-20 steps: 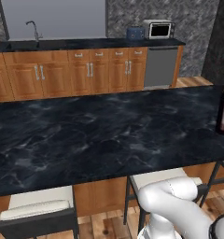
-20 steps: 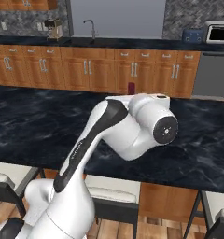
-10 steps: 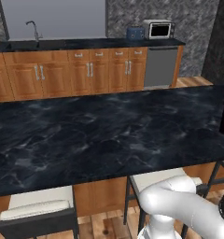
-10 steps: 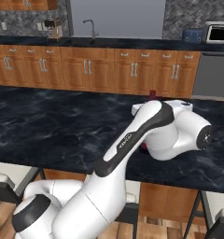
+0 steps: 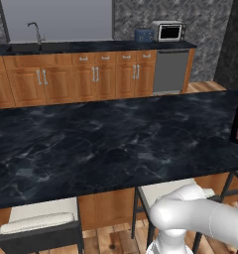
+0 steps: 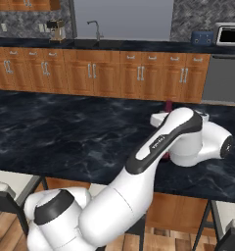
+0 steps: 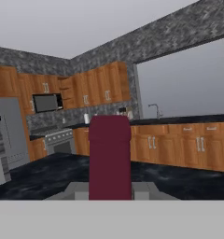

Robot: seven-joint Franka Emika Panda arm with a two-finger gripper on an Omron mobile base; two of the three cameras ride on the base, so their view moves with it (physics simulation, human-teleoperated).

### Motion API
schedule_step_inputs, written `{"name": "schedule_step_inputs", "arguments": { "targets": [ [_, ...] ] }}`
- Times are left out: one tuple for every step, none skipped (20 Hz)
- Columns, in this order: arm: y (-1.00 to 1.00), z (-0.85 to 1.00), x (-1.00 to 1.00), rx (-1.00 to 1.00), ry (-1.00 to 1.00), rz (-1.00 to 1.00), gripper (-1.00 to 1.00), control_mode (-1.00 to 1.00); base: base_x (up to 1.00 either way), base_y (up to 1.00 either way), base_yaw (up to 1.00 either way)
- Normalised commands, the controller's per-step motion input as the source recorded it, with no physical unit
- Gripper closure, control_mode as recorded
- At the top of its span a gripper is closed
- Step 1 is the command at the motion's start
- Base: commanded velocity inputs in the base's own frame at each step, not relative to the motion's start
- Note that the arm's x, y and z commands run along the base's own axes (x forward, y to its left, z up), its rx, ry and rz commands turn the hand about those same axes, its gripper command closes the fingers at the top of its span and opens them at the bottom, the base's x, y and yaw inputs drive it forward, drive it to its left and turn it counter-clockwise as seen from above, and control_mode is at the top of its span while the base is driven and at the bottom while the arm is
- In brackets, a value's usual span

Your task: Get the candle and the wine from the cabinet and move them to the dining counter.

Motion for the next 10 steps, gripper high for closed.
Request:
{"name": "schedule_step_inputs", "arguments": {
  "targets": [
    [0.00,-0.30,0.41,0.05,0.00,0.00,1.00,-1.00,0.00,0.00,0.00],
    [0.00,-0.29,0.41,0.06,0.00,0.00,1.00,-1.00,0.00,0.00,0.00],
    [0.00,-0.29,0.41,0.06,0.00,0.00,1.00,-1.00,0.00,0.00,0.00],
    [0.00,-0.29,0.44,0.06,0.00,0.00,1.00,-1.00,0.00,0.00,0.00],
    [0.00,-0.32,0.45,0.05,0.00,0.00,1.00,-1.00,0.00,0.00,0.00],
    [0.00,-0.37,0.47,0.05,0.00,0.00,1.00,-1.00,0.00,0.00,0.00],
    [0.00,-0.41,0.48,0.05,0.00,0.00,1.00,-1.00,0.00,0.00,0.00],
    [0.00,-0.45,0.46,0.04,0.00,0.00,1.00,-1.00,0.00,0.00,0.00],
    [0.00,-0.46,0.40,0.04,0.00,0.00,1.00,-1.00,0.00,0.00,0.00],
    [0.00,-0.46,0.38,0.03,0.00,0.00,1.00,-1.00,0.00,0.00,0.00]
  ]
}}
